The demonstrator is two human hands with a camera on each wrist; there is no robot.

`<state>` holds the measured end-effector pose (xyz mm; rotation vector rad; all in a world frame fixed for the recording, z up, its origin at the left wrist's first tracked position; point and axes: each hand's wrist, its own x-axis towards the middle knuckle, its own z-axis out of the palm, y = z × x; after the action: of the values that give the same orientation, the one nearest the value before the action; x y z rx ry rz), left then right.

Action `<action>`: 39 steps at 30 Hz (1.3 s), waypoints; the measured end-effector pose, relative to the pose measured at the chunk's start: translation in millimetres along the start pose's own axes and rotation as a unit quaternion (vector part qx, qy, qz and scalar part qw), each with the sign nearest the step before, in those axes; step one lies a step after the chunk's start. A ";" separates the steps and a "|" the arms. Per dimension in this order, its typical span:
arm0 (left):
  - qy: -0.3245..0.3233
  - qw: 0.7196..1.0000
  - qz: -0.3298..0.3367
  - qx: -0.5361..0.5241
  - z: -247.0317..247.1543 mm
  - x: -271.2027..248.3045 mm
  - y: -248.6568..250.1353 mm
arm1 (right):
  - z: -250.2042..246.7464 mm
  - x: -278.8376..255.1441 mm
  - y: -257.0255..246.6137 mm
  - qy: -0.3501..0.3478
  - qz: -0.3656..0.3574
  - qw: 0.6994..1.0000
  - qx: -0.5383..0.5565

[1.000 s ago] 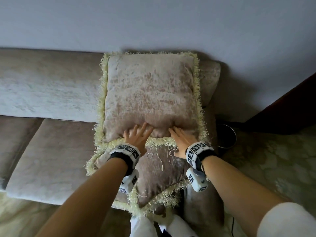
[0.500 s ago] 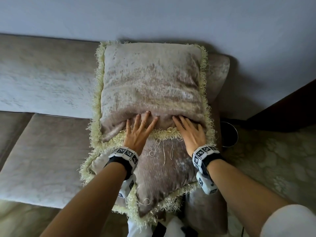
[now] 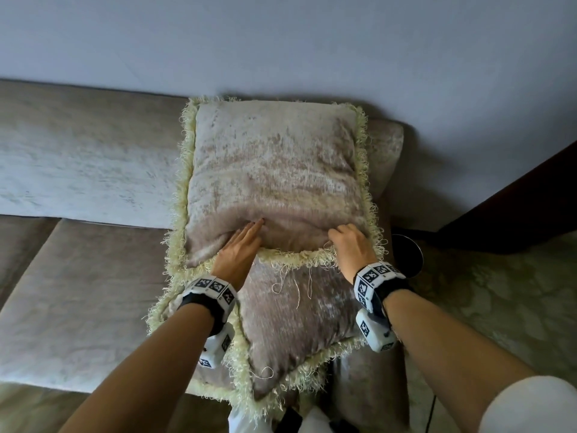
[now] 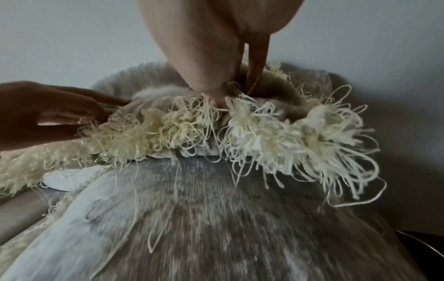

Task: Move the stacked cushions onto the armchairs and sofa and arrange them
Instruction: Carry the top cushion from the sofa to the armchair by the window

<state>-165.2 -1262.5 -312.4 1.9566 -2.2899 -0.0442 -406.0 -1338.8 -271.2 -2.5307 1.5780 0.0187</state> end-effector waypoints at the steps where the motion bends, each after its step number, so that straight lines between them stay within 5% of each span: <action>1: 0.008 1.000 0.001 0.001 -3.4 -1.8 -0.2 | -3.5 -1.5 0.8 0.015 -0.003 1.000 0.007; 8: 0.082 0.997 0.003 0.012 -75.5 9.2 7.8 | -66.7 -10.1 -0.8 0.155 -0.041 0.987 -0.015; 15: 0.197 0.978 -0.017 0.070 -198.6 38.7 22.6 | -180.7 -1.1 -2.5 0.263 -0.043 0.964 -0.011; 27: 0.317 0.946 0.037 0.060 -335.5 71.3 17.7 | -305.6 12.6 -10.3 0.359 -0.039 0.931 -0.053; 31: 0.255 0.966 0.024 0.026 -331.1 74.7 12.2 | -316.5 20.6 -7.9 0.326 -0.035 0.945 -0.016; 35: 0.124 0.990 0.006 0.064 -279.7 66.5 7.4 | -269.2 24.8 -7.8 0.221 -0.017 0.975 -0.022; 39: 0.074 0.996 0.001 0.044 -250.4 58.2 -7.7 | -234.8 27.2 -4.1 0.132 -0.028 0.991 0.006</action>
<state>-137.1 -1305.6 -60.4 1.9269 -2.2348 0.1997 -407.4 -1394.5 -41.5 -2.6564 1.5852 -0.3461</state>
